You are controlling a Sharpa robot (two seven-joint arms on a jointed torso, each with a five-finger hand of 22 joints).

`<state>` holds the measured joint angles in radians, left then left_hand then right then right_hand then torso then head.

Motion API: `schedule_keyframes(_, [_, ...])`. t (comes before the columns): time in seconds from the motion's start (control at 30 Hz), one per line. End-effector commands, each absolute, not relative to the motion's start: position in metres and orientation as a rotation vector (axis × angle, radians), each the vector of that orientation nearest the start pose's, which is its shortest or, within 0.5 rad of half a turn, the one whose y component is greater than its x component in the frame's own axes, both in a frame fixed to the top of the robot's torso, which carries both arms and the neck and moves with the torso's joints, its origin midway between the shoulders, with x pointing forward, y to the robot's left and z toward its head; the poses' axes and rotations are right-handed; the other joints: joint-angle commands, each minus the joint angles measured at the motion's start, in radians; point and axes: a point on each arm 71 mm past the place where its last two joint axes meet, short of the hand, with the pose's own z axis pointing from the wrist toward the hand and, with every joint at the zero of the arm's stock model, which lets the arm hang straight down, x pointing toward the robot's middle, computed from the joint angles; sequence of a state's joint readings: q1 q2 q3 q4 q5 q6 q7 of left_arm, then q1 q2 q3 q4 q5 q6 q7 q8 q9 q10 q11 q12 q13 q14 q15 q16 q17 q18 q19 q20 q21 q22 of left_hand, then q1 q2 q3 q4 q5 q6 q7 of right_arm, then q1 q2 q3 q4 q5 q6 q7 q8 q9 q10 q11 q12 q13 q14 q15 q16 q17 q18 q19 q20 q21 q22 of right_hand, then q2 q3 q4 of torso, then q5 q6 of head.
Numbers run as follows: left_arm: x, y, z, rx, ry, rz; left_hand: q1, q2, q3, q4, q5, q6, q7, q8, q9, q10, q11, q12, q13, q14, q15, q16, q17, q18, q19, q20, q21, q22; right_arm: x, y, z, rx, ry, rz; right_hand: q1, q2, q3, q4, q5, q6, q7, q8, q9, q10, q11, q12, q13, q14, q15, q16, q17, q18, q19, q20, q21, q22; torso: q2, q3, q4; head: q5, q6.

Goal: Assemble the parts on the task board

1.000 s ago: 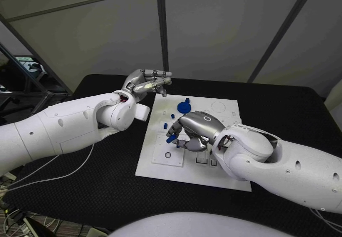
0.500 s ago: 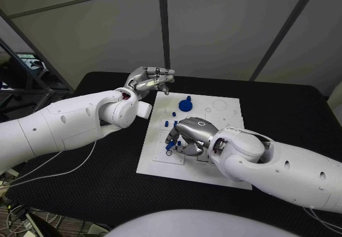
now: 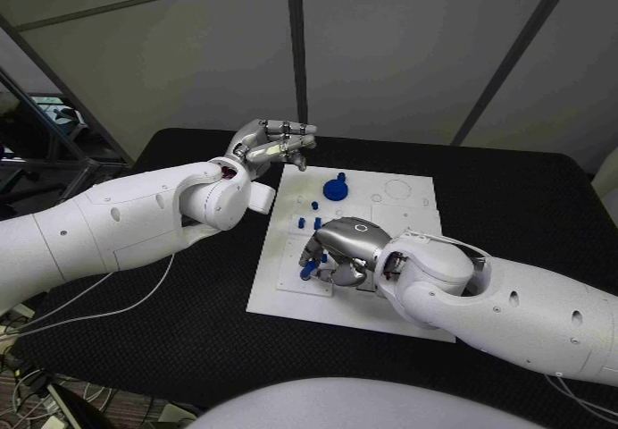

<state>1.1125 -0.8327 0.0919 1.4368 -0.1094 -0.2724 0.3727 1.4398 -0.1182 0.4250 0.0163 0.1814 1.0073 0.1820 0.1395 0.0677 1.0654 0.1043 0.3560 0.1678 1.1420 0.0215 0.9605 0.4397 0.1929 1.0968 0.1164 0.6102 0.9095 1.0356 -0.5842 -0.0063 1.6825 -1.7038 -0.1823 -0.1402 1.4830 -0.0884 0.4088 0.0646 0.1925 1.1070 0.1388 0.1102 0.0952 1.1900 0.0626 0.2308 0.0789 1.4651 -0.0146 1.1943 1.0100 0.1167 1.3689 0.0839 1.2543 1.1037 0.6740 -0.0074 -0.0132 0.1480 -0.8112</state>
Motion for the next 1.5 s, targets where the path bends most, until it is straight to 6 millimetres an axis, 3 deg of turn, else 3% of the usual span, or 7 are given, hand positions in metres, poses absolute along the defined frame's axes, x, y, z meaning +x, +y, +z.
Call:
schedule_keyframes(0.03, [0.5057,0.2290,-0.1781,-1.072,1.374,-1.541,-0.004,0.002,0.002,-0.005,0.003,-0.006,-0.001,0.001,-0.001,-0.006,-0.001,0.007,0.002,-0.010,0.001,-0.003,-0.001,-0.010,-0.006,0.001,0.001,0.001,0.3907,-0.0288,-0.2202,-0.572,1.712,0.946,-0.006,0.006,0.006,0.000,0.006,0.004,0.001,0.003,0.002,0.005,0.001,-0.006,0.001,0.019,-0.007,0.007,0.001,-0.020,0.005,-0.002,0.003,-0.001,0.000,0.0002,-0.0004,0.001,-0.002])
schedule_keyframes(0.9, [0.5058,0.2276,-0.1781,-1.071,1.379,-1.543,-0.004,0.002,0.002,-0.005,0.003,-0.006,-0.001,0.001,-0.001,-0.006,-0.001,0.007,0.002,-0.010,0.001,-0.003,-0.001,-0.010,-0.006,0.001,0.001,0.001,0.3922,-0.0242,-0.2276,-0.597,1.741,0.911,-0.015,0.001,0.004,0.001,0.006,0.000,0.002,-0.001,0.001,0.002,0.003,-0.015,0.000,0.019,-0.005,0.008,0.001,-0.019,0.002,-0.002,0.000,-0.004,-0.001,0.0001,0.0007,0.001,-0.004])
schedule_keyframes(1.07, [0.5058,0.2276,-0.1782,-1.071,1.379,-1.543,-0.005,0.002,0.001,-0.005,0.003,-0.007,0.000,0.001,-0.001,-0.007,0.000,0.008,0.002,-0.010,0.001,-0.003,-0.001,-0.010,-0.007,0.001,0.001,0.001,0.3901,-0.0214,-0.2270,-0.599,1.722,0.933,-0.037,-0.021,0.003,0.004,0.010,-0.054,0.025,-0.035,-0.013,-0.057,0.025,-0.058,-0.012,0.021,0.012,0.021,0.014,-0.018,-0.010,0.009,-0.012,-0.020,0.000,0.0005,-0.0008,0.001,-0.001])
schedule_keyframes(1.2, [0.5058,0.2274,-0.1783,-1.071,1.381,-1.544,-0.005,0.002,0.001,-0.005,0.003,-0.007,0.000,0.001,-0.001,-0.007,0.000,0.008,0.002,-0.010,0.001,-0.003,-0.001,-0.010,-0.007,0.001,0.001,0.001,0.3890,-0.0198,-0.2254,-0.591,1.703,0.946,-0.063,-0.049,-0.008,0.010,0.010,-0.111,0.027,-0.049,-0.025,-0.128,0.041,-0.091,-0.016,-0.004,0.027,-0.013,-0.038,-0.005,-0.047,0.024,-0.057,-0.082,0.000,0.0002,-0.0007,0.001,-0.001])
schedule_keyframes(1.27, [0.5058,0.2273,-0.1783,-1.072,1.382,-1.544,-0.005,0.002,0.001,-0.005,0.003,-0.007,0.000,0.001,-0.001,-0.007,0.000,0.008,0.002,-0.010,0.001,-0.003,-0.001,-0.010,-0.007,0.001,0.001,0.001,0.3890,-0.0199,-0.2250,-0.585,1.697,0.947,-0.067,-0.053,-0.013,0.009,0.004,-0.129,0.031,-0.048,-0.027,-0.161,0.048,-0.101,-0.015,-0.027,0.033,-0.051,-0.091,0.006,-0.079,0.030,-0.098,-0.136,0.000,0.0000,-0.0007,0.001,-0.002])
schedule_keyframes(1.5, [0.5052,0.2258,-0.1781,-1.059,1.392,-1.548,-0.005,0.002,0.002,-0.005,0.003,-0.007,0.000,0.001,-0.001,-0.007,0.000,0.008,0.002,-0.011,0.001,-0.003,-0.001,-0.010,-0.007,0.001,0.001,0.001,0.3889,-0.0218,-0.2224,-0.558,1.671,0.951,-0.069,-0.053,-0.023,0.005,0.006,-0.151,0.036,-0.046,-0.027,-0.195,0.054,-0.098,-0.014,-0.046,0.038,-0.071,-0.124,0.013,-0.101,0.038,-0.125,-0.168,-0.001,0.0006,-0.0007,0.001,-0.004])
